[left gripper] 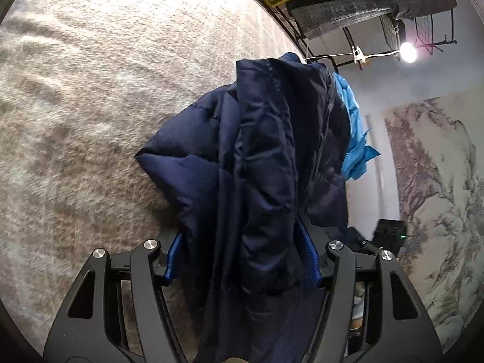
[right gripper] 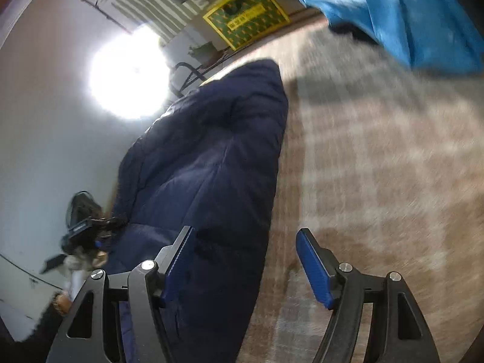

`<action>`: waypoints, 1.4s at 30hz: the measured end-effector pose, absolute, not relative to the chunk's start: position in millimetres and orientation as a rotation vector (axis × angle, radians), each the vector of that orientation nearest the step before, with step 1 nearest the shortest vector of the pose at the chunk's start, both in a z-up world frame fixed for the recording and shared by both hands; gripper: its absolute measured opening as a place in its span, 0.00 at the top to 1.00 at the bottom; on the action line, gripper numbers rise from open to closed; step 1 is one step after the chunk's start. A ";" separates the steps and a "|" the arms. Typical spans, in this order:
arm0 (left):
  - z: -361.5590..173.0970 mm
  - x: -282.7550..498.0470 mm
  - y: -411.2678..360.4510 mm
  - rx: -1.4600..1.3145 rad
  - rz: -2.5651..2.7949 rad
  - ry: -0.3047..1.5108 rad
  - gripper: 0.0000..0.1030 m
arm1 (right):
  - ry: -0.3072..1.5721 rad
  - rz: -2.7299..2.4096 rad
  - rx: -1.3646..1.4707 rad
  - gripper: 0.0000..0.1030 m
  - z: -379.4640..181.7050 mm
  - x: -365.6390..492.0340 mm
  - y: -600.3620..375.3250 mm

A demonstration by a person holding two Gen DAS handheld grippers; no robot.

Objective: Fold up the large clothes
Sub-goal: 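Hold the jacket lifted with the left gripper while the right gripper regrasps it, then carry the folded navy jacket with both grippers onto the blue garment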

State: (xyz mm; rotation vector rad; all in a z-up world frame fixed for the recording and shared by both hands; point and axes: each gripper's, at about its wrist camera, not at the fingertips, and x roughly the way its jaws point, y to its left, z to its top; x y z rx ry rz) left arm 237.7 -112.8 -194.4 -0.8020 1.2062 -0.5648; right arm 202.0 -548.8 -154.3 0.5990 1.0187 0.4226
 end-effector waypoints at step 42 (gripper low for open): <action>29.7 281.1 -398.2 -0.351 -0.863 0.830 0.83 | 0.748 0.113 0.134 0.82 69.7 175.1 -667.8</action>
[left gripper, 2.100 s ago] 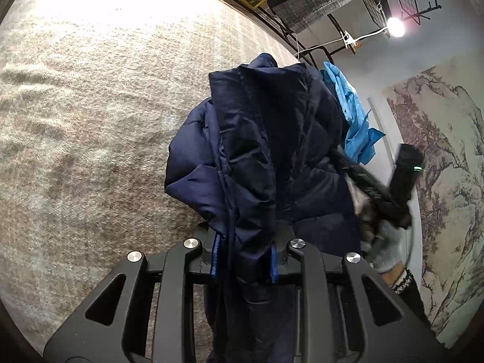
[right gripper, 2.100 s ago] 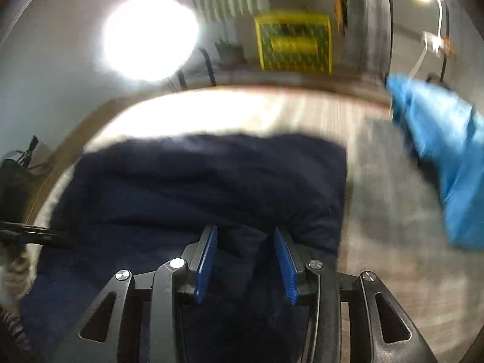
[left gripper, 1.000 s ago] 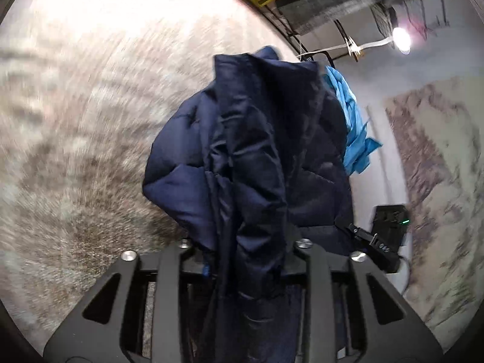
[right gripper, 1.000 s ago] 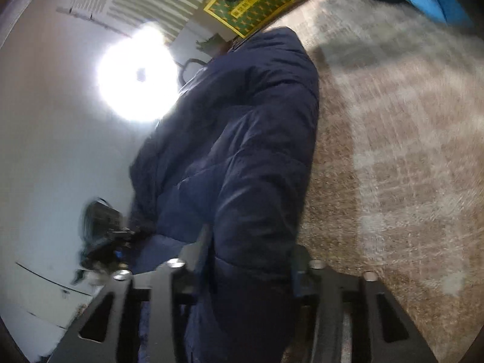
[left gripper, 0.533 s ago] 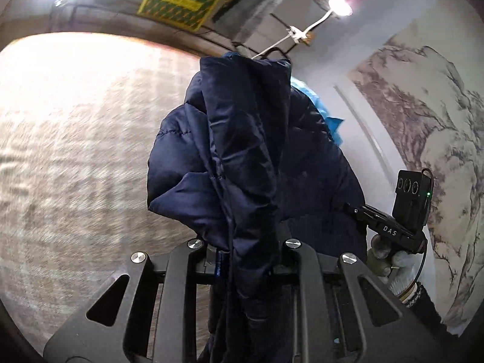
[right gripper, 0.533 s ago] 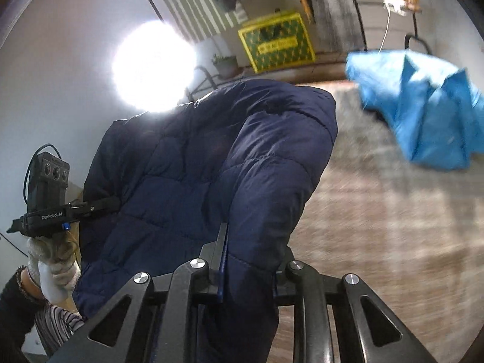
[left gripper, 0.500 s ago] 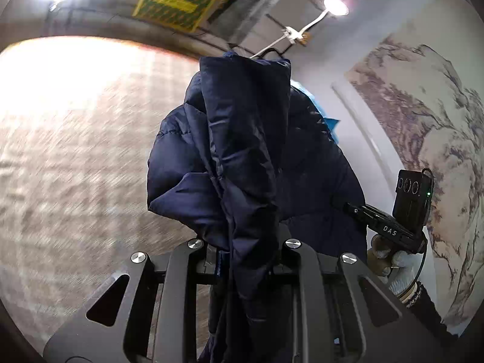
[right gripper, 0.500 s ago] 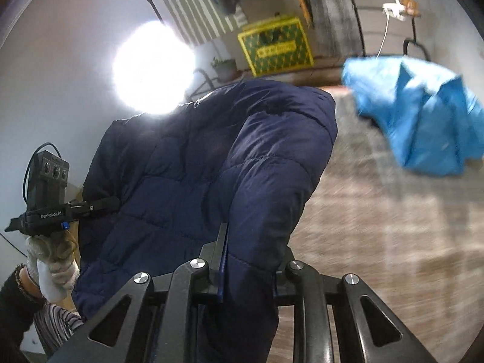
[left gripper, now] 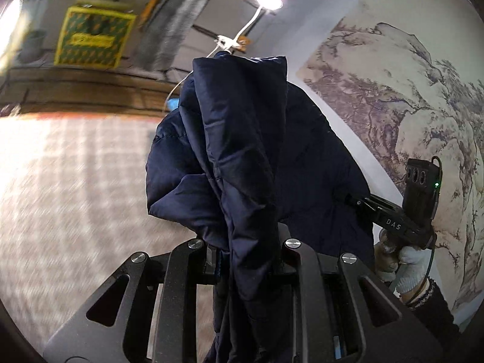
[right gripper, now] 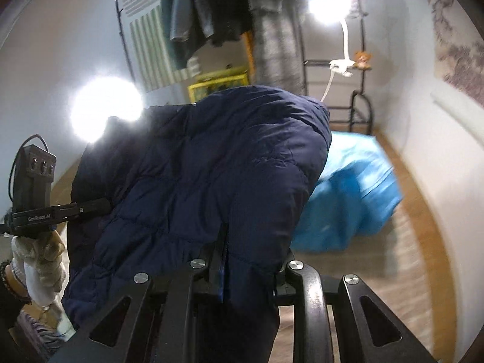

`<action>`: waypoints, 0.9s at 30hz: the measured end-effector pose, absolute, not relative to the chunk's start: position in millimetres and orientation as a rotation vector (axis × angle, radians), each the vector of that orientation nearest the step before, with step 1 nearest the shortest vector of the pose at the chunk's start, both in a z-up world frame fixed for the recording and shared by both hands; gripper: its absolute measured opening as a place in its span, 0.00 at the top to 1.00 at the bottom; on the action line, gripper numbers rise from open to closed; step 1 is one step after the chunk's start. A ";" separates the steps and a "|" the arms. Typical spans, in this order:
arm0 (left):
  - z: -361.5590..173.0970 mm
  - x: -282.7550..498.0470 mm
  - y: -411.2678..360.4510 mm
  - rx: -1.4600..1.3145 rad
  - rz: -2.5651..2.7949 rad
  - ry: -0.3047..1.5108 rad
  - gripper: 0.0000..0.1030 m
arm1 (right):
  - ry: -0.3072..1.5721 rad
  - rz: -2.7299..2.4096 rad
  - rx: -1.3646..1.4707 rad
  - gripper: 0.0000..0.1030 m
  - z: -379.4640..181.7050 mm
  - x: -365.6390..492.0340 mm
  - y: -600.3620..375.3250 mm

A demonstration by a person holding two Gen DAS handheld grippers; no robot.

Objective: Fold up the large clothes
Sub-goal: 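Carry the folded navy jacket with both grippers onto the blue garment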

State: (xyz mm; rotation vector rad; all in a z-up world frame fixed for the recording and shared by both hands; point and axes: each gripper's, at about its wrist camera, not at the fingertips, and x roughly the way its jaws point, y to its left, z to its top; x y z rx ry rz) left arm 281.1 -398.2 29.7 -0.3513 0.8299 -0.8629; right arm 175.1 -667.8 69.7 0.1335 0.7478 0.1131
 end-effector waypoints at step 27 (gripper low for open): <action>-83.6 538.0 -566.4 -0.451 -0.700 0.884 0.79 | 0.818 -0.219 -0.239 0.65 -22.7 439.5 -822.6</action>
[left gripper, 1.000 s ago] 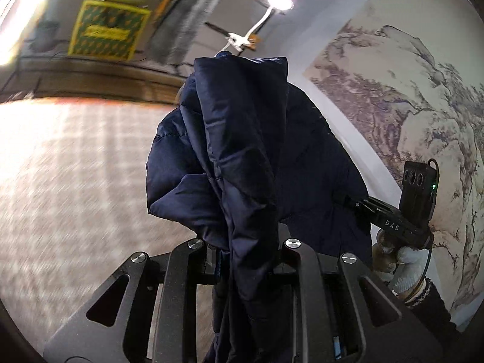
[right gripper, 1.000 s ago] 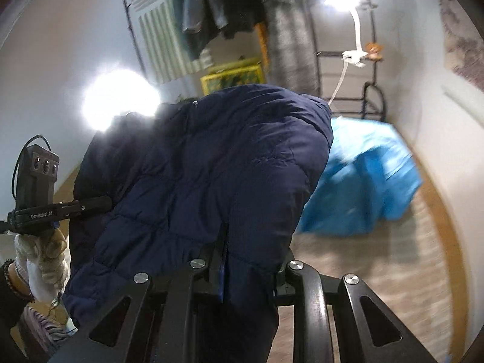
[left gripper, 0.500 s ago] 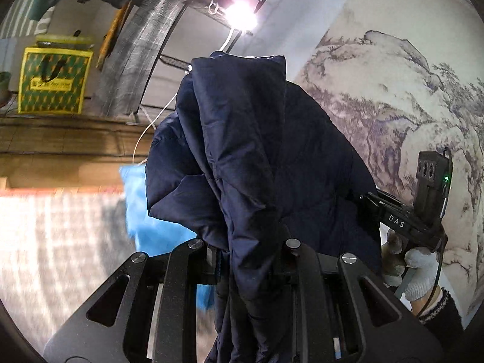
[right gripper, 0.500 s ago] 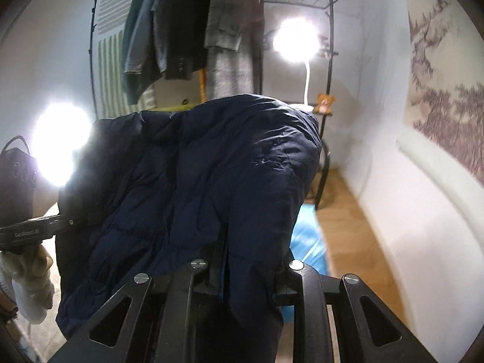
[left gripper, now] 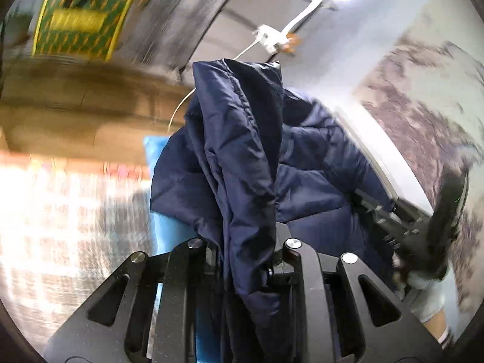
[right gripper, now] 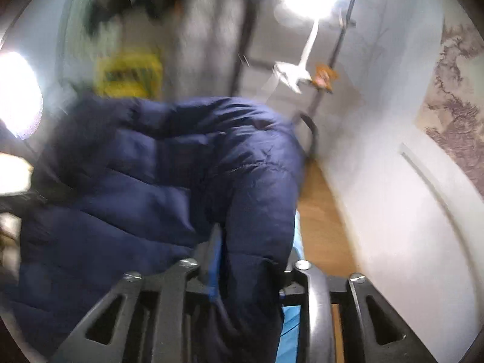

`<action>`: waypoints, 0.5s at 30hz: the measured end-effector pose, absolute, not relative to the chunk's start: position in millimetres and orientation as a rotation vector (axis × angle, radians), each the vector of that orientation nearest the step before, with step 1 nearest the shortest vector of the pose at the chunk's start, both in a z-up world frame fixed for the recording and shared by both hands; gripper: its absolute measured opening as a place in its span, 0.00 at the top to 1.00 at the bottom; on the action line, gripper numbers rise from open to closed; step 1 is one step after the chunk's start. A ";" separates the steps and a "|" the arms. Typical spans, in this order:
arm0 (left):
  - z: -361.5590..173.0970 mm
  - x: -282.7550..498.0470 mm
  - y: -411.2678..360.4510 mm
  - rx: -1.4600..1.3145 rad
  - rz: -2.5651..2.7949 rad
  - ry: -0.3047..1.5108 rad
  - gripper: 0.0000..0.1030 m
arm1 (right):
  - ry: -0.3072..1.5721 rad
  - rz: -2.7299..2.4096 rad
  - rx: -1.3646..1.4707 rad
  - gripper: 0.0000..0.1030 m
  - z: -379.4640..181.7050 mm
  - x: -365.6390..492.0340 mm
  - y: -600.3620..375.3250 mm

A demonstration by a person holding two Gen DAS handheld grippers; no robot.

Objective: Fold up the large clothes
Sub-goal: 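Carry the folded navy jacket with both grippers onto the blue garment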

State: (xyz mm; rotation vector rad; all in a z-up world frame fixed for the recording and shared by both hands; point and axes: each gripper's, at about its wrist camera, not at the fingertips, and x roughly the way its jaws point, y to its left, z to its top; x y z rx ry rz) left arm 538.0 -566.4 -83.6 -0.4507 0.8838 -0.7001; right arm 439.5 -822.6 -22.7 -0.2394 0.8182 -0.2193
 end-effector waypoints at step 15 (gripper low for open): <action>-87.8 534.3 -538.2 -0.500 -0.641 0.940 0.51 | 0.674 -0.202 0.276 0.25 -7.4 279.7 -889.8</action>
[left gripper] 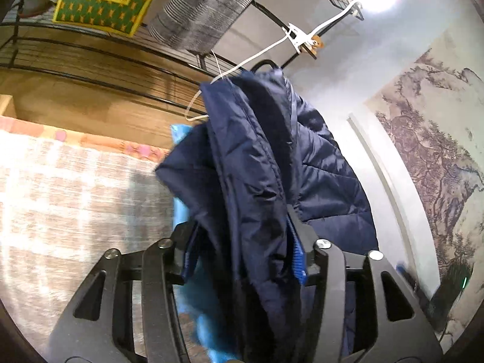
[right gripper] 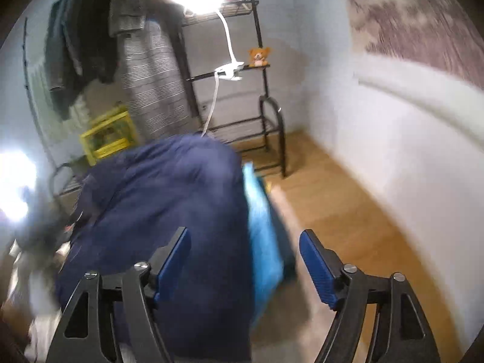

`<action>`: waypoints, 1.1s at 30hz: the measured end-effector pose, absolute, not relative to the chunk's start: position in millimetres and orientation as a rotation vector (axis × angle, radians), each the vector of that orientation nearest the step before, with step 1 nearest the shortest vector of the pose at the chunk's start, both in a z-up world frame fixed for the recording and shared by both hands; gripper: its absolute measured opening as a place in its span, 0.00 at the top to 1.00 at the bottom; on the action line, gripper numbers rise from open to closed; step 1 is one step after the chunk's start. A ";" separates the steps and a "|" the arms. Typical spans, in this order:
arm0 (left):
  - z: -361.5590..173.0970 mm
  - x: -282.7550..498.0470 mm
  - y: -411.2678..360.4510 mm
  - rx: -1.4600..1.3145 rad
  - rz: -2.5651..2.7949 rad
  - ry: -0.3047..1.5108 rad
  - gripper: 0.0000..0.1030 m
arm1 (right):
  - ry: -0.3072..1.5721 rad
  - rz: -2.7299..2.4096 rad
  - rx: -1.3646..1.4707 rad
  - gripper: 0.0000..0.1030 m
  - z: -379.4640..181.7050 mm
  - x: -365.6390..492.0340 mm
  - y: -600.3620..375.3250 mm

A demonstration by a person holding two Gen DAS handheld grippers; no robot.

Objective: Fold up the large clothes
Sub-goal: 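Carry the folded navy jacket with both grippers onto the blue garment, then lower the jacket bundle onto the blue garment and open both grippers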

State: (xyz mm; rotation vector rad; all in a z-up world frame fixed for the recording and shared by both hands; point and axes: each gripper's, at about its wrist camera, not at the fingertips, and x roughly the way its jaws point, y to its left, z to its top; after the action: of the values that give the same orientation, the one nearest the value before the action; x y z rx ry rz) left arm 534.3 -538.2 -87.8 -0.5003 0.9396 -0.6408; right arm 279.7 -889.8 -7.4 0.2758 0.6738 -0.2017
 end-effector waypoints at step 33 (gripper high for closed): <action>-13.8 471.0 -527.6 -0.102 -0.455 0.791 0.52 | 0.694 -0.227 0.201 0.77 -43.8 246.6 -863.8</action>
State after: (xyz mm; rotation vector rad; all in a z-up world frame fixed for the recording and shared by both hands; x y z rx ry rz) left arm 471.0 -527.6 -13.8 -0.1024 0.7910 -0.4545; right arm 246.6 -863.8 -43.8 0.2009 0.6937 -0.2269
